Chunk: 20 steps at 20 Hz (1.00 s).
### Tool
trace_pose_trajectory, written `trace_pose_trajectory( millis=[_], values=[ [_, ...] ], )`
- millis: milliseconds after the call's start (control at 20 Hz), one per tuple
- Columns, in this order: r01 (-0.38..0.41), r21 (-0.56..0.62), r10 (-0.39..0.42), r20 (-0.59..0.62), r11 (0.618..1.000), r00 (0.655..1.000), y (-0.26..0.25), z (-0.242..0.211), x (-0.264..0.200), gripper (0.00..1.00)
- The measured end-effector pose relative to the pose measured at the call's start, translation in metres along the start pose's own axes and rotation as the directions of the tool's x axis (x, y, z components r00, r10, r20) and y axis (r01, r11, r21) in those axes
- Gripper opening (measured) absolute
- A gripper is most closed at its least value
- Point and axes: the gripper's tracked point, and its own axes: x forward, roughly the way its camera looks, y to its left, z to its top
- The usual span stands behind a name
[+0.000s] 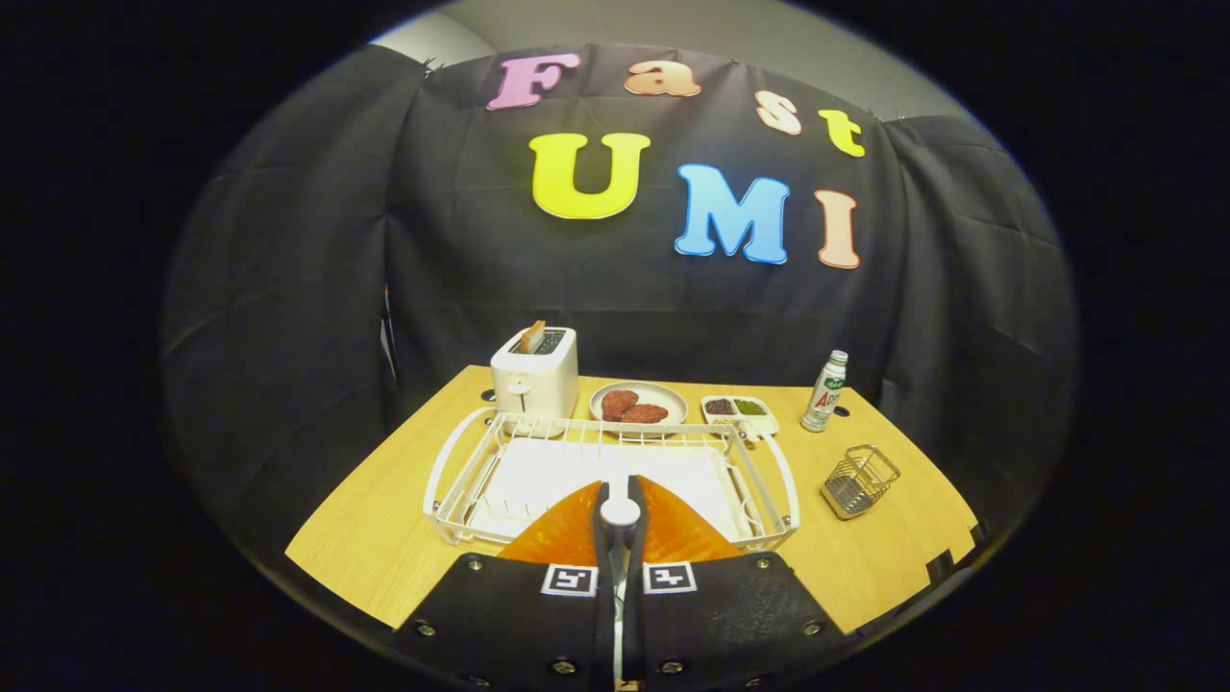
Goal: Take the plate from the dish rack, then take the spoon from the basket and place it into the plate.
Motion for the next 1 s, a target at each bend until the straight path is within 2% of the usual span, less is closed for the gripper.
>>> trace_pose_trajectory(
  millis=[300,600,850,1000],
  values=[
    [-0.095,-0.038,0.095,-0.005,0.995,0.995,0.039,-0.036,0.008,0.03],
    [-0.167,-0.049,0.167,-0.017,0.985,0.986,0.057,-0.063,0.018,0.03],
    [-0.177,-0.018,0.177,0.003,0.984,0.984,0.057,-0.07,0.012,0.05],
    [-0.164,0.023,0.164,0.005,0.986,0.987,0.053,-0.073,0.013,0.13]
  ],
)
